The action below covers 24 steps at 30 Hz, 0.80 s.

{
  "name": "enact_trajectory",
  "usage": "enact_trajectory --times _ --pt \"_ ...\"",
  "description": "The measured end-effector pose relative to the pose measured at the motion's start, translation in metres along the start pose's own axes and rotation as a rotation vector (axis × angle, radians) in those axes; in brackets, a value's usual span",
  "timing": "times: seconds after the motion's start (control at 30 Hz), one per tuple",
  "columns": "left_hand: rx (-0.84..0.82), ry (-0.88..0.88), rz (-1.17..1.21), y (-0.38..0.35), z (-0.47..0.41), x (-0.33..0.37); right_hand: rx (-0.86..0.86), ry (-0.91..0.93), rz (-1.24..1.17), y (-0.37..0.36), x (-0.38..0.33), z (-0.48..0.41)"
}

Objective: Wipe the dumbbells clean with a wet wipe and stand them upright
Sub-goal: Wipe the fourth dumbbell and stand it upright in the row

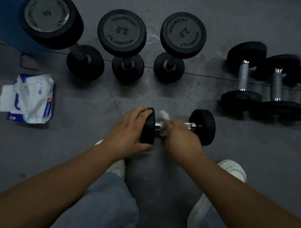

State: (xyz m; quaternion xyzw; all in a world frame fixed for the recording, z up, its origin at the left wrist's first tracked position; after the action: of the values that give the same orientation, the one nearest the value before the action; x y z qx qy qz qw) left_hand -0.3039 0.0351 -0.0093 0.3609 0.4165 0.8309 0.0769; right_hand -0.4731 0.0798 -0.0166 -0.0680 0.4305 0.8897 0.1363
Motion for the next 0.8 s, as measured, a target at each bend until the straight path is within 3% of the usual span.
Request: enact_trajectory --times 0.07,0.2,0.33,0.47,0.5,0.57,0.63,0.7,0.77,0.8 --pt "-0.033 -0.002 -0.012 -0.005 0.007 0.004 0.004 -0.119 -0.013 -0.009 0.009 0.013" --pt "-0.127 0.004 -0.044 -0.015 0.019 0.012 -0.057 0.043 0.025 -0.022 0.002 0.034" --pt "-0.146 -0.067 -0.060 -0.022 0.037 0.013 -0.046 -0.067 -0.007 -0.012 0.030 0.043" --pt "-0.142 -0.101 -0.028 -0.031 0.051 0.013 -0.090 -0.036 -0.038 0.015 0.018 0.052" --pt "-0.130 -0.109 -0.012 -0.034 0.054 0.013 -0.060 -0.089 -0.071 0.022 0.021 0.051" --pt "-0.106 -0.123 0.025 -0.038 0.057 0.010 0.156 -0.157 -0.256 0.027 0.032 0.051" --pt "-0.105 -0.122 0.064 -0.041 0.056 0.007 0.300 -0.158 -0.162 0.012 0.031 0.056" --pt "-0.104 -0.122 0.102 -0.042 0.053 0.003 0.243 -0.160 -0.224 -0.023 0.022 0.056" --pt "-0.102 -0.129 0.136 -0.042 0.052 0.001 0.150 -0.129 -0.065 -0.053 0.008 0.058" --pt "-0.100 -0.135 0.144 -0.042 0.052 -0.001 0.188 -0.064 -0.029 -0.057 0.006 0.059"
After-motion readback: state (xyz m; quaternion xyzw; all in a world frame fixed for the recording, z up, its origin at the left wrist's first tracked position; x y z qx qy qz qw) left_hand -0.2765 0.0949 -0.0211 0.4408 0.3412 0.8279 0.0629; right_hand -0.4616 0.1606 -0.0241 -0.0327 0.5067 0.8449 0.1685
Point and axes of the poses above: each hand's wrist, its own z-axis away from the middle knuckle, its own y-axis out of the back of the hand, x = y × z, the point moved 3 cm from there along -z, towards the middle knuckle, and after that the axes turned 11 degrees about -x, right-handed, at the moved point
